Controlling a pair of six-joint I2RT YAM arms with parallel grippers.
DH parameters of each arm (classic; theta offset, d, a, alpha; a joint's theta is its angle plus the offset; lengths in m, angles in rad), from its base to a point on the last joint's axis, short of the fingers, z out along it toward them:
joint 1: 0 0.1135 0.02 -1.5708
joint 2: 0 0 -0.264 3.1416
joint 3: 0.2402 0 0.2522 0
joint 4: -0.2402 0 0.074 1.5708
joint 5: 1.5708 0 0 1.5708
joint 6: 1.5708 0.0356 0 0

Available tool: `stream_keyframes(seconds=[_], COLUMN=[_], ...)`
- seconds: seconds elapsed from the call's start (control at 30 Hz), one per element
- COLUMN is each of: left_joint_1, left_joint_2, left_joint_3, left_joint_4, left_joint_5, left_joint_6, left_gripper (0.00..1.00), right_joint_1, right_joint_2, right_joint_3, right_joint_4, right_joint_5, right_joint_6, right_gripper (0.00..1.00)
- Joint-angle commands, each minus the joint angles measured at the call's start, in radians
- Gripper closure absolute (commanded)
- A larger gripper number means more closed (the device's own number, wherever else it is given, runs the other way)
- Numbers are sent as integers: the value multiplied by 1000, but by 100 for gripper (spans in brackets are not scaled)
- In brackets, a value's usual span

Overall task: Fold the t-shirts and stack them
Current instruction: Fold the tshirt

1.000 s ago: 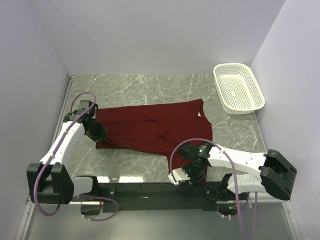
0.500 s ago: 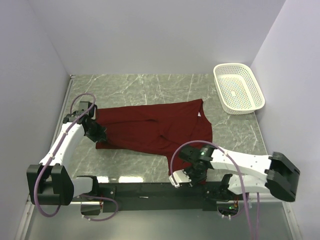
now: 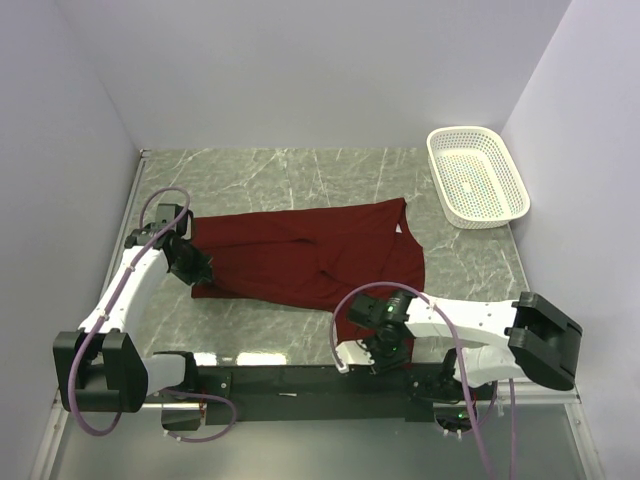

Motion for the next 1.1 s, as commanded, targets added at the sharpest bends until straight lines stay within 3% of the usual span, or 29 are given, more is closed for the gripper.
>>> stream_keyframes(seconds=[0.0, 0.1, 0.43, 0.67, 1.07], left_joint_1=[5, 6, 17, 18, 58], left_joint_2=[-23, -29, -29, -23, -26], left_joint_3=[-2, -7, 2, 16, 24], left_joint_4=[23, 21, 24, 24, 21], left_joint_5=[15, 18, 27, 26, 21], left_joint_6=[19, 19, 29, 36, 54], left_gripper=[100, 100, 100, 100, 100], right_joint_1=[8, 8, 0, -68, -183], right_joint_2=[53, 74, 53, 7, 14], right_joint_3=[0, 13, 3, 50, 113], right_joint_4=[89, 92, 130, 135, 199], right_joint_5=[30, 36, 87, 85, 153], right_joint_6=[22, 30, 73, 94, 102], right_gripper=[59, 62, 93, 100, 100])
